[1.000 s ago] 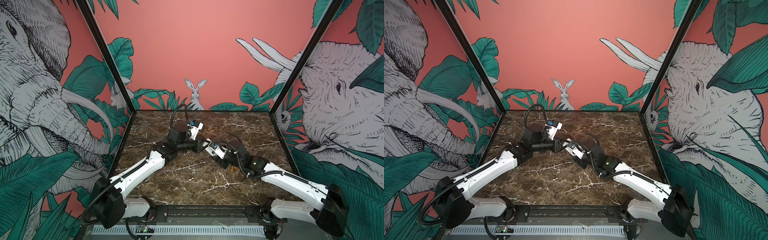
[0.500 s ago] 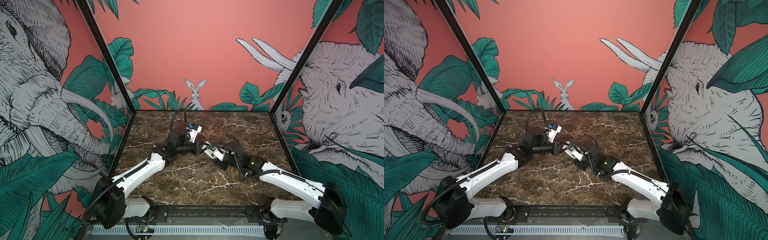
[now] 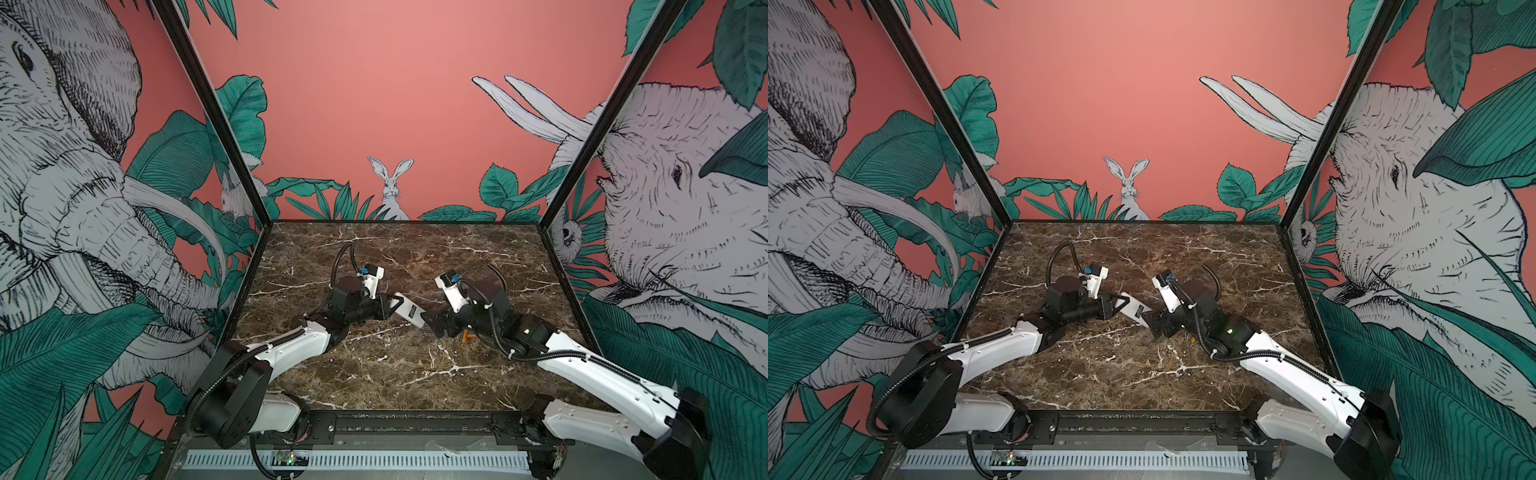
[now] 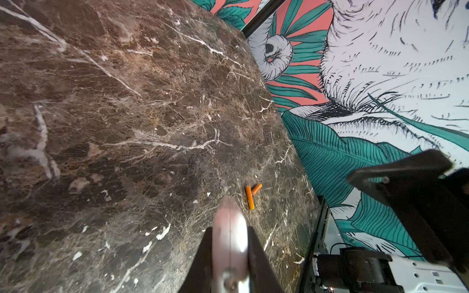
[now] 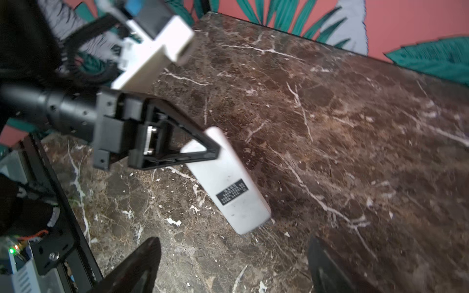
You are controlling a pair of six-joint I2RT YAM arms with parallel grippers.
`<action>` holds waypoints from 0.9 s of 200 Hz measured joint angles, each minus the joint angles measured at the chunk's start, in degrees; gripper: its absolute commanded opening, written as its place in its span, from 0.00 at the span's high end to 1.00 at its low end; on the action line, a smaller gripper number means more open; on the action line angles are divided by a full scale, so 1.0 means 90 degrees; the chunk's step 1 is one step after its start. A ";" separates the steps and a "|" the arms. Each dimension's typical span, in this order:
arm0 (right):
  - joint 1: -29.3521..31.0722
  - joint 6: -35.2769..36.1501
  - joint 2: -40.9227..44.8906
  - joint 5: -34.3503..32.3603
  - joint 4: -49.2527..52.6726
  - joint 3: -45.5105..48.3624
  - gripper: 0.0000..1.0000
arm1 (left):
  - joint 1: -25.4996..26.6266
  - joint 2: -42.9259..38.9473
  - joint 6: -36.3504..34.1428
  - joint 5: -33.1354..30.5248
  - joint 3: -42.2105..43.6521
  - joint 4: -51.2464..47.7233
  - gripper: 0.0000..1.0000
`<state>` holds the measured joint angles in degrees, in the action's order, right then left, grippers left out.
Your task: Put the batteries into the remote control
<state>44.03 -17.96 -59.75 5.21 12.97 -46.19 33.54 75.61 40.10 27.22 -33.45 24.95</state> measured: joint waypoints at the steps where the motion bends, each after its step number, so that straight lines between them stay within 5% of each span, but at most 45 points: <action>1: -0.0015 -0.0027 0.0012 0.0012 -0.0010 0.0019 0.13 | -0.0002 -0.0007 0.0002 -0.0005 0.0007 0.0015 1.00; 72: -0.0784 -0.1945 -0.0457 0.1421 -0.1491 0.1061 0.16 | -0.0080 -0.0617 0.0340 -0.0294 0.0381 0.0687 1.00; 180: -0.1098 -0.2273 -0.1430 0.2341 -0.3160 0.1120 0.32 | -0.0192 -0.0714 0.0721 -0.0236 0.0447 0.0962 1.00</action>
<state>34.15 -38.41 -72.62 26.28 -15.46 -36.12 31.81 69.19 46.59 25.10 -29.43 33.61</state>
